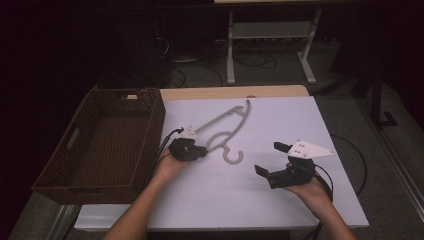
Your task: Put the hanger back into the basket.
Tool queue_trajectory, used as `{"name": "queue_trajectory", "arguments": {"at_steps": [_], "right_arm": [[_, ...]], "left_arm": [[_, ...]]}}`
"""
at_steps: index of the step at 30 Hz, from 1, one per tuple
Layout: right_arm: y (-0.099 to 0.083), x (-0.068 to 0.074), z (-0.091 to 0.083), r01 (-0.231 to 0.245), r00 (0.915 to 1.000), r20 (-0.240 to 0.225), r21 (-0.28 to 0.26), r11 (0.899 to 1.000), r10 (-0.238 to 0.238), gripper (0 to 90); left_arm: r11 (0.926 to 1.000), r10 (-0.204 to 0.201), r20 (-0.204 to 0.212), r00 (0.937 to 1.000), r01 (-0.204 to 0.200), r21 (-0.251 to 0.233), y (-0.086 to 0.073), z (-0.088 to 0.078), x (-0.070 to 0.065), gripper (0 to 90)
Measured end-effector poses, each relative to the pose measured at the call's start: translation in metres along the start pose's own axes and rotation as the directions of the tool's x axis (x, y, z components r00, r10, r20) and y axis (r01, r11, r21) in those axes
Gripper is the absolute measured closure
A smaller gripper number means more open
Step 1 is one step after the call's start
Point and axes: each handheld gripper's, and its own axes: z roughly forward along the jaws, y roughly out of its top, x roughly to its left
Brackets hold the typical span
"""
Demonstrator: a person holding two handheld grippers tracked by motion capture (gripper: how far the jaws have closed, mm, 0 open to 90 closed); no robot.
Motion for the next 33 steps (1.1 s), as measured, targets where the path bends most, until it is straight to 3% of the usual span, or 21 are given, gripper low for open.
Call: {"name": "queue_trajectory", "arguments": {"at_steps": [13,19,28,33], "right_arm": [[0.0,-0.001,-0.001,-0.004,1.0,0.0,0.003,1.0,0.004,0.1],[0.0,-0.001,-0.002,-0.004,1.0,0.003,0.0,1.0,0.004,0.1],[0.0,-0.001,-0.002,-0.01,0.9999,0.004,0.003,1.0,0.01,0.1],[0.0,-0.002,-0.002,-0.002,1.0,0.006,-0.003,1.0,0.002,0.1]], "left_arm": [[0.9999,0.011,0.009,0.9999,-0.011,0.006,0.001,0.001,0.0,81.8],[1.0,-0.007,0.016,0.9998,0.007,0.0,0.002,0.002,-0.004,81.9],[0.9998,0.022,0.075,0.9969,-0.021,-0.004,0.006,0.003,-0.014,82.0],[0.9989,0.047,0.118,0.9919,-0.047,-0.004,0.009,0.005,-0.026,82.0]]}}
